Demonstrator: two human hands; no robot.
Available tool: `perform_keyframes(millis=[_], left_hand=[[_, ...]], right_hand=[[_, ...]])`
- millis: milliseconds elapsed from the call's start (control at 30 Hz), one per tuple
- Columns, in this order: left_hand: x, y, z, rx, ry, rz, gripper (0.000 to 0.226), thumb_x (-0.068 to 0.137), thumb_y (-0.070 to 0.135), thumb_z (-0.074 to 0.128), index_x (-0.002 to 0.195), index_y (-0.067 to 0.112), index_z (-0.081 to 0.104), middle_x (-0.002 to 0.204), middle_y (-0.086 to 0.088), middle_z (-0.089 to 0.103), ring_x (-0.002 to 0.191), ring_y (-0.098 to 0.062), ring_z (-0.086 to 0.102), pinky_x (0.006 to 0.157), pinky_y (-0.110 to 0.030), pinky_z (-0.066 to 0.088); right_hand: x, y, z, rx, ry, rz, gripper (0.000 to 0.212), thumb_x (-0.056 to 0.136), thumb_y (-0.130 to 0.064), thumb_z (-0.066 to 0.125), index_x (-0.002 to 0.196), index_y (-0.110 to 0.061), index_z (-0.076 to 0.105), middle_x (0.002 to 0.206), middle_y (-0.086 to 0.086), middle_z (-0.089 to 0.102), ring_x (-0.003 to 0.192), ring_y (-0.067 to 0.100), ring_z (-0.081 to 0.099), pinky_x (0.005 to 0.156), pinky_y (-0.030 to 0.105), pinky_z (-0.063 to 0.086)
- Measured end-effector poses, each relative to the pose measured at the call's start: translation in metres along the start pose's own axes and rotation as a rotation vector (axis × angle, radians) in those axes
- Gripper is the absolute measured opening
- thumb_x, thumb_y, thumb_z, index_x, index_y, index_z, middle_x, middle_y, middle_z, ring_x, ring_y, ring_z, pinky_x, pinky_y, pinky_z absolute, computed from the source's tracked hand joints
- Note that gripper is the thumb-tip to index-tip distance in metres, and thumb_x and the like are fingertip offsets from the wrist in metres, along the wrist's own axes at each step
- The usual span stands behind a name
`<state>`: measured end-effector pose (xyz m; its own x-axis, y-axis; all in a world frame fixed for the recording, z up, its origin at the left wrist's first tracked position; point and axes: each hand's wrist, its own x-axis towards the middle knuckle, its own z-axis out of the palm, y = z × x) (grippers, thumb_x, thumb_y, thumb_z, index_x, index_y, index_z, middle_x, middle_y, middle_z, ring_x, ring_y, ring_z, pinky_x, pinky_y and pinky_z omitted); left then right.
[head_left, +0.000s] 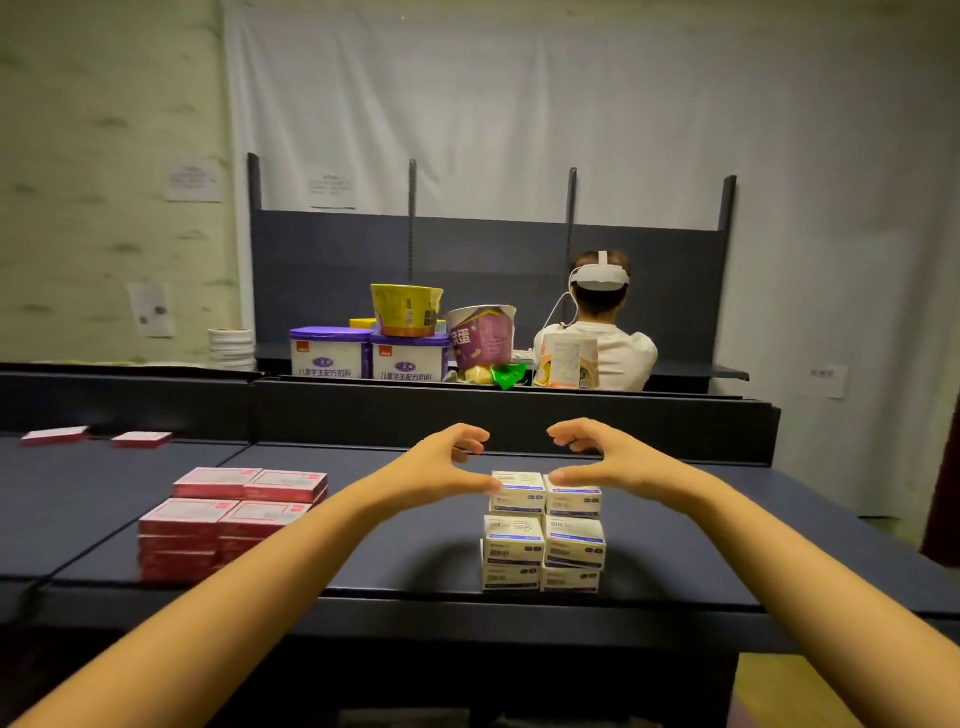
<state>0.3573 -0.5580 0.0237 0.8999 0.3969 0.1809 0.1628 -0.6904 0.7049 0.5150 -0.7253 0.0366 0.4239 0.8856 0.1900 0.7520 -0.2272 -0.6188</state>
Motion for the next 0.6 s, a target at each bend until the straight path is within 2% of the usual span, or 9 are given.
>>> perform_keyframes(millis=[133, 333, 467, 600], left_hand=[[-0.025, -0.012, -0.032, -0.014, 0.040, -0.012, 0.067, 0.082, 0.033, 0.068, 0.138, 0.020, 0.035, 0.140, -0.004, 0.046, 0.114, -0.011, 0.048, 0.094, -0.024, 0.041], [-0.082, -0.058, -0.099, -0.004, 0.162, -0.086, 0.055, 0.083, 0.035, 0.066, 0.131, 0.020, 0.043, 0.135, -0.002, 0.050, 0.110, -0.012, 0.051, 0.088, -0.025, 0.044], [-0.128, -0.103, -0.152, 0.029, 0.231, -0.150, 0.057, 0.082, 0.039, 0.066, 0.131, 0.022, 0.043, 0.137, 0.000, 0.048, 0.113, -0.012, 0.049, 0.095, -0.027, 0.040], [-0.177, -0.160, -0.212, 0.083, 0.252, -0.194, 0.065, 0.080, 0.041, 0.067, 0.136, 0.023, 0.039, 0.139, 0.001, 0.047, 0.119, -0.011, 0.048, 0.099, -0.027, 0.039]], right_hand=[[0.013, -0.031, 0.009, 0.031, -0.021, -0.043, 0.069, 0.079, -0.037, 0.067, 0.138, -0.029, 0.033, 0.147, -0.004, 0.034, 0.137, 0.015, 0.029, 0.108, 0.035, 0.027], [0.047, -0.090, 0.058, 0.070, -0.069, -0.135, 0.070, 0.080, -0.037, 0.066, 0.140, -0.027, 0.031, 0.148, -0.003, 0.034, 0.136, 0.014, 0.030, 0.103, 0.029, 0.029], [0.076, -0.147, 0.112, 0.099, -0.097, -0.181, 0.070, 0.080, -0.037, 0.066, 0.140, -0.026, 0.030, 0.149, -0.002, 0.032, 0.137, 0.016, 0.029, 0.108, 0.035, 0.030], [0.109, -0.207, 0.179, 0.155, -0.138, -0.236, 0.073, 0.079, -0.035, 0.068, 0.140, -0.024, 0.029, 0.149, 0.000, 0.033, 0.137, 0.016, 0.030, 0.108, 0.033, 0.027]])
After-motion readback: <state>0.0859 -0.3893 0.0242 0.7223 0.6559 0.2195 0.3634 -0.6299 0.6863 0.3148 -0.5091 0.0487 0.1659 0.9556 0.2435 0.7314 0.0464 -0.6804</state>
